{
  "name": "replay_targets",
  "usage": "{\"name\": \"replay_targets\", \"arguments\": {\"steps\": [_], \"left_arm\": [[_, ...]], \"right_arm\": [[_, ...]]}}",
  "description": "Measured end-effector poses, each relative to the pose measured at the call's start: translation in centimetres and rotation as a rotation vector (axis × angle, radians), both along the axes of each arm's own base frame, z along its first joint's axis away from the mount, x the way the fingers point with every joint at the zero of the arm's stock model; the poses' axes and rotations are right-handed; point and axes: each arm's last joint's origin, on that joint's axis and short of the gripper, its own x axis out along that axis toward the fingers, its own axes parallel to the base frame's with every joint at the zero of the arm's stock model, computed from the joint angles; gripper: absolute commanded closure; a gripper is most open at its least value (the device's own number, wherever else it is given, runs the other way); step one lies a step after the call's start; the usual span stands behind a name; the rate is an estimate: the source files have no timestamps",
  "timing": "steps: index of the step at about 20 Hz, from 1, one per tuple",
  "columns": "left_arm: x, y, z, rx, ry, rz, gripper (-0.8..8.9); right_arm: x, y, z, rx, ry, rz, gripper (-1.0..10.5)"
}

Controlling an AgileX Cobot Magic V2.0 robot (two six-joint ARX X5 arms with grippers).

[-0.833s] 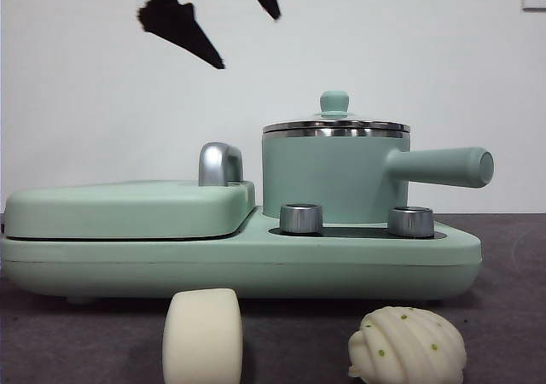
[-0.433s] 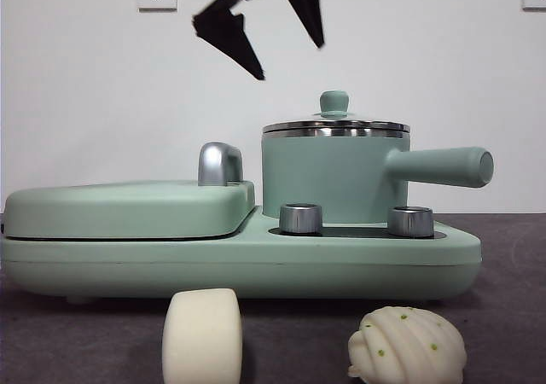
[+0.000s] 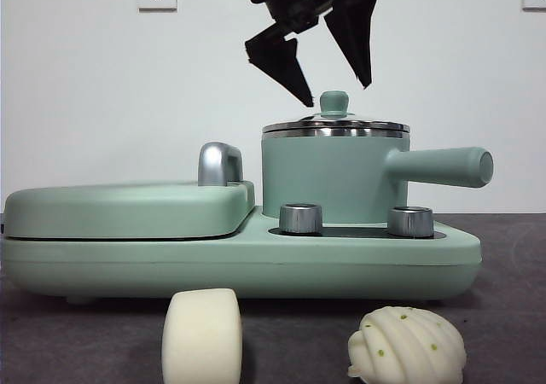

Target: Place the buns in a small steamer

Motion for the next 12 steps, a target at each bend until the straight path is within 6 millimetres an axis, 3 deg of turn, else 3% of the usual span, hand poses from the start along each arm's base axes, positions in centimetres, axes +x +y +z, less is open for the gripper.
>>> {"name": "replay_targets", "arguments": {"steps": [5, 12], "left_arm": [[0.1, -0.1, -0.3, 0.009, -0.004, -0.012, 4.81], [0.4, -0.4, -1.0, 0.028, -0.002, -0.024, 6.41]], "right_arm": [[0.0, 0.0, 0.0, 0.000, 0.000, 0.000, 4.8], [0.0, 0.0, 0.0, 0.000, 0.000, 0.000, 4.8]]}}
